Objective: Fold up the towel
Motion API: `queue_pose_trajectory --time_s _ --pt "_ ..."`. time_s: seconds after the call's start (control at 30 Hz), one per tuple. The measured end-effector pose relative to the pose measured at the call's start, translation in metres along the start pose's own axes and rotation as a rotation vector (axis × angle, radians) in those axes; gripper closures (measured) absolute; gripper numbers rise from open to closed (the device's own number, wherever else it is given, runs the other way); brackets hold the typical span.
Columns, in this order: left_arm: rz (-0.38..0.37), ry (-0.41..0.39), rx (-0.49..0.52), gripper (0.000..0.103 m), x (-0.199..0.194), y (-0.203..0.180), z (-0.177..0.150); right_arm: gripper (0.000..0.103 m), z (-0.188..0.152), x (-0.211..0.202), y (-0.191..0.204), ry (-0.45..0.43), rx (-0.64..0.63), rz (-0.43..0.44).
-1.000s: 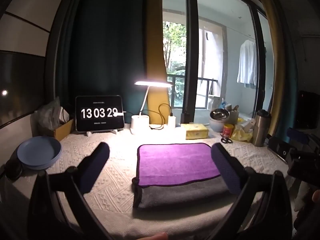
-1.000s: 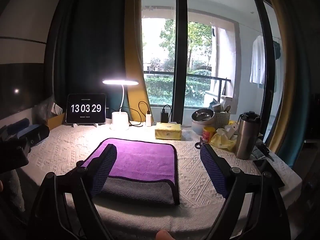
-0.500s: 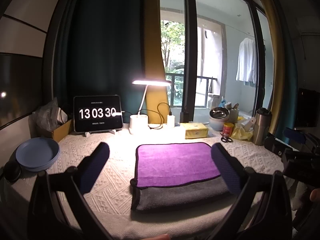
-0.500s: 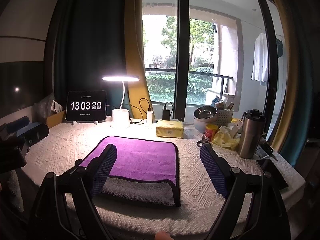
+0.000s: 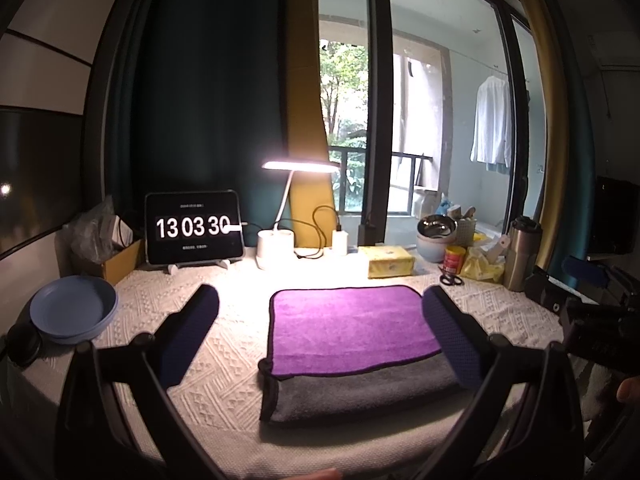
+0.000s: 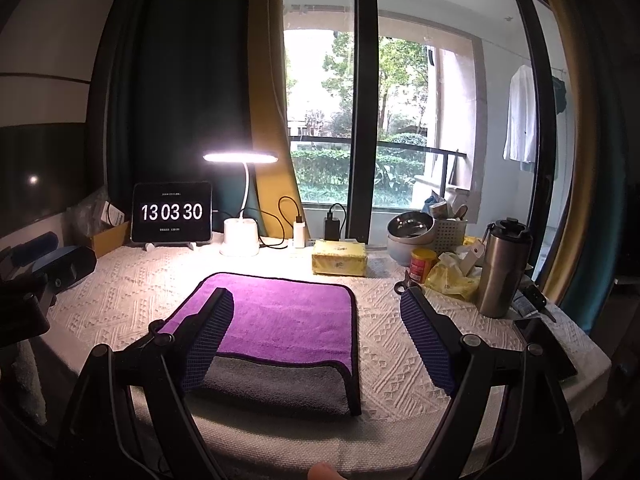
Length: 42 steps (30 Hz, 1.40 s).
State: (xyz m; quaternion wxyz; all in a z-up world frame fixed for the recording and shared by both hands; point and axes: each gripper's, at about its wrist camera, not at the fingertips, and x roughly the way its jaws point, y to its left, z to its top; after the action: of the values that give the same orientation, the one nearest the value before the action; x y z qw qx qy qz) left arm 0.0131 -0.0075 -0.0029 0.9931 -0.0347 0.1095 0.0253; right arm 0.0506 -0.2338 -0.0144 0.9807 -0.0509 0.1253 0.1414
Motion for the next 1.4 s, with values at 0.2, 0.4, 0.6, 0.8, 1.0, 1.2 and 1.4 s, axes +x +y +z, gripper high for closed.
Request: queue_pose_trajectory --time_s 0.2,0.4,0.6,0.8,1.0,1.2,1.4 --pt "0.001 -0.002 0.0 0.001 -0.0001 -0.001 -0.0008 0.015 0.0005 -0.0005 0.0008 -0.002 0.0 0.002" --pt "-0.004 -0.001 -0.002 0.001 -0.0004 -0.0036 -0.0028 0.015 0.0015 0.0 0.0023 -0.001 -0.002 0.001" --pt "-0.005 0.008 -0.01 0.001 0.0009 -0.004 -0.0032 0.015 0.0011 -0.0002 0.0022 -0.001 -0.001 0.003" --pt "-0.009 0.01 -0.018 0.001 0.0013 -0.0013 -0.0016 0.015 0.0022 0.0005 0.0034 -0.001 -0.002 0.002" --pt "-0.02 0.015 -0.021 0.001 0.003 0.0006 0.0007 0.015 0.0025 0.0016 0.0036 0.001 -0.001 0.0" --pt "-0.023 0.02 -0.021 0.001 0.0037 0.0003 0.0012 0.015 0.0026 0.0024 0.0027 0.002 0.001 0.001" --pt "-0.027 0.027 -0.016 0.001 0.0062 0.0003 0.0023 0.015 0.0009 0.0051 0.0002 0.008 0.003 0.002"
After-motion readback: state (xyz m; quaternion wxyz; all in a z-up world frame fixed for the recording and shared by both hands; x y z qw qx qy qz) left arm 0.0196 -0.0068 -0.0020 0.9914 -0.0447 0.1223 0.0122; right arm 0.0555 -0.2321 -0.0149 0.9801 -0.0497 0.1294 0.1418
